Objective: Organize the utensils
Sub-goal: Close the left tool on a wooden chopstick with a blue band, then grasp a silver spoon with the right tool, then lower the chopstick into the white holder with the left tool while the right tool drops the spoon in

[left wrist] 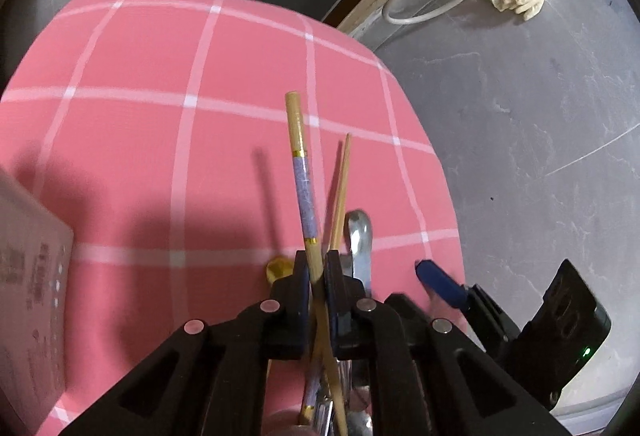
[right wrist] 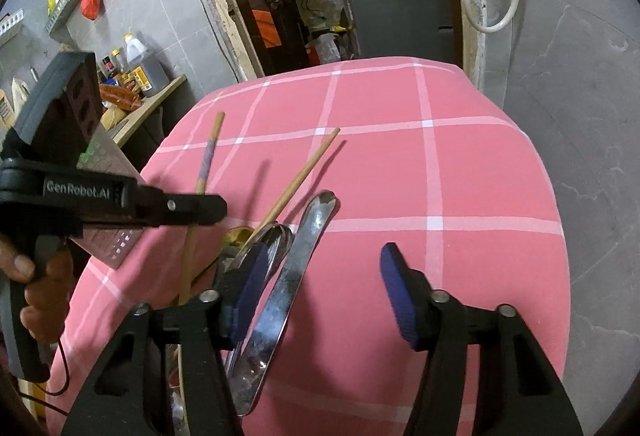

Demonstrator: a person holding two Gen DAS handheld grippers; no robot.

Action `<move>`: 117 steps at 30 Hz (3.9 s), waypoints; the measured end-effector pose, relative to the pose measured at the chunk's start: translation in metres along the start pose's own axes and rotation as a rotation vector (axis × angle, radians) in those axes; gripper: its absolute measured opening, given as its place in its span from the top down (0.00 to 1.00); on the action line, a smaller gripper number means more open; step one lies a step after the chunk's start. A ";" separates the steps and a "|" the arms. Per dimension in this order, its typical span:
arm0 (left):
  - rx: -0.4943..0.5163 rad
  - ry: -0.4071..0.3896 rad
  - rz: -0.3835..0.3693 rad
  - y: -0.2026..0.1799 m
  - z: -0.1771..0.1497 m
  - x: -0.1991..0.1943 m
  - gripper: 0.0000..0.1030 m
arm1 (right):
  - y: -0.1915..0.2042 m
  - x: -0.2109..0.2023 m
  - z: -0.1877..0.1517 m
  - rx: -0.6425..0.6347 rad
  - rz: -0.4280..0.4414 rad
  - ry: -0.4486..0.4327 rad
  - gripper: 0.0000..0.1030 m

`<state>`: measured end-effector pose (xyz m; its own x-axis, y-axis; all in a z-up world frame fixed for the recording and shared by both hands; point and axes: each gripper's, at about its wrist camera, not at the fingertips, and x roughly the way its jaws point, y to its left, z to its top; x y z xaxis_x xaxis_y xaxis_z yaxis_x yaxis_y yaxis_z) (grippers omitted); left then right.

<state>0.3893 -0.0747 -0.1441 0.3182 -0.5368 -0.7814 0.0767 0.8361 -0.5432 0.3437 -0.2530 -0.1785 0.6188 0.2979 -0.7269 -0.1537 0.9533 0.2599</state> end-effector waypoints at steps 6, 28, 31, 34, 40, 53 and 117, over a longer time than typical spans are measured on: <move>0.038 0.052 -0.050 0.007 -0.006 0.011 0.91 | -0.003 0.003 0.003 0.011 -0.012 0.003 0.58; 0.062 0.130 0.024 -0.003 0.024 0.046 0.93 | -0.005 0.026 0.026 -0.088 -0.028 0.076 0.58; 0.014 0.106 0.034 0.010 0.018 0.032 0.93 | -0.001 0.032 0.030 -0.106 -0.034 0.091 0.58; -0.010 0.089 0.066 0.021 0.010 0.022 0.93 | 0.005 0.039 0.035 -0.131 -0.041 0.107 0.58; -0.056 0.066 0.048 0.029 -0.003 0.014 0.93 | 0.021 0.057 0.047 -0.213 -0.108 0.178 0.56; -0.052 0.096 0.022 0.024 -0.010 0.014 0.93 | 0.016 0.020 0.025 -0.132 -0.166 0.204 0.61; 0.232 -0.462 -0.122 -0.028 -0.028 -0.207 0.93 | 0.059 -0.211 0.058 -0.049 0.125 -0.386 0.81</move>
<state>0.2952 0.0104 0.0243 0.6730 -0.5695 -0.4719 0.3294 0.8020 -0.4982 0.2484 -0.2629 0.0273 0.8356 0.3799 -0.3968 -0.2764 0.9150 0.2939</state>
